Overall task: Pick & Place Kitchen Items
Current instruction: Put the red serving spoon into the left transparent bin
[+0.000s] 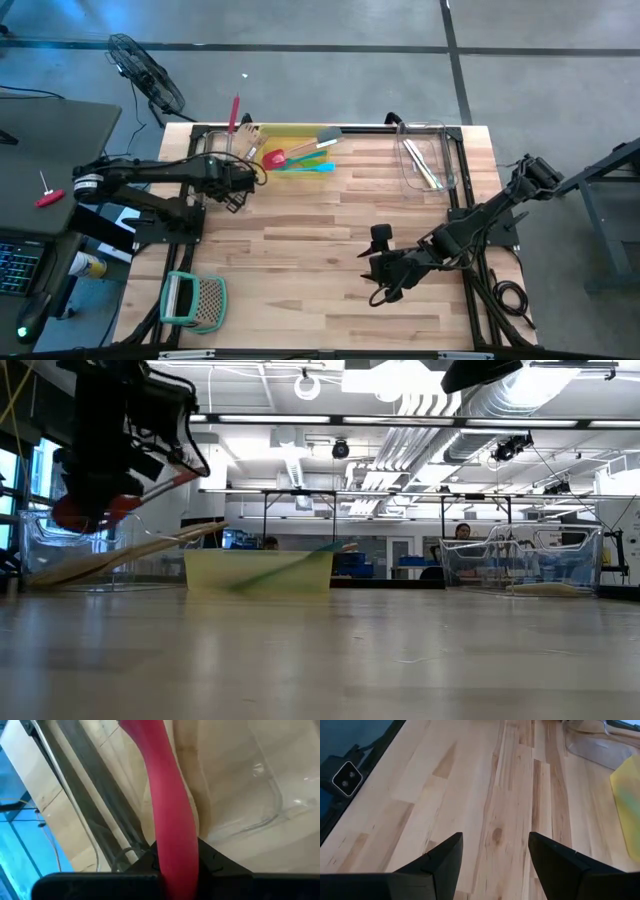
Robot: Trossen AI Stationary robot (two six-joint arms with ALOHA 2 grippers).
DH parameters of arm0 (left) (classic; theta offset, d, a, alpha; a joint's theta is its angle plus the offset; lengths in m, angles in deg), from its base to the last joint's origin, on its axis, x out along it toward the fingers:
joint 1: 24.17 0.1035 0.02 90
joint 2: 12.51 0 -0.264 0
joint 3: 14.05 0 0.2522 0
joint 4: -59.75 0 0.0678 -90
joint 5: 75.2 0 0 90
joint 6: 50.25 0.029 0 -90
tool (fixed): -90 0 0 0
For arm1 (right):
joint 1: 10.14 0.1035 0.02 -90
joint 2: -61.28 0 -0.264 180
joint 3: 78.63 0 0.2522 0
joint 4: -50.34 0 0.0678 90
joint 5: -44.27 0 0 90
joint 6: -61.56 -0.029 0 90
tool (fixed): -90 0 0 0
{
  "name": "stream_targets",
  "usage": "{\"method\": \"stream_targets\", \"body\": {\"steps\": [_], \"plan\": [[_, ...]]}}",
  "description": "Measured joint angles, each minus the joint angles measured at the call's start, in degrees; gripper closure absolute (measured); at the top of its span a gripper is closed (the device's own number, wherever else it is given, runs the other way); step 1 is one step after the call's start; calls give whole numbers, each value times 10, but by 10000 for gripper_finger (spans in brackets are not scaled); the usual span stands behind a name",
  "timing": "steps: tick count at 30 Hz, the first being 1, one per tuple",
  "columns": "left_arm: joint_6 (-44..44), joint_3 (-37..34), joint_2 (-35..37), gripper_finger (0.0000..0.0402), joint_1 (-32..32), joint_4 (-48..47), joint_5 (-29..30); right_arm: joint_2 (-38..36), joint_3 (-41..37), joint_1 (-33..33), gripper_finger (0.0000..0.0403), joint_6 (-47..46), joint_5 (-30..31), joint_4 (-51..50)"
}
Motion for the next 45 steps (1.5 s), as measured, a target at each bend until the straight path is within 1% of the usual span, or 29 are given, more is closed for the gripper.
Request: {"method": "stream_targets", "body": {"steps": [3, 6, 14, 18, 23, 26, 31, 36, 41, 45], "plan": [[9, -12, 0, 376, 17, 6, -4, 0, 0, 0, 184, 1, 0, 4], [21, -28, 0, 376, 28, 6, -21, 0, 0, 0, 184, 1, 0, 3], [34, -62, 1, 376, 28, 20, -37, 0, 0, 0, 184, 2, -1, 2], [36, -62, 1, 376, 28, 33, -41, 0, 0, 0, 184, 2, -2, 2], [33, -62, 1, 347, 28, 41, -43, 0, 0, 0, 184, 2, -5, 0], [32, -63, 1, 340, 28, 41, -51, 0, 0, 0, 184, 2, -5, -3], [38, -61, 0, 336, 28, 41, -74, 0, 0, 0, 184, 7, -5, -3], [38, -42, -1, 334, 28, 38, -75, 0, 0, -3, 184, 15, -5, -3], [38, -21, -1, 333, 28, 39, -76, 0, 0, -15, 184, 15, -30, -3], [47, -15, -1, 333, 28, 39, -76, 0, 0, -22, 184, 13, -38, -7]]}}
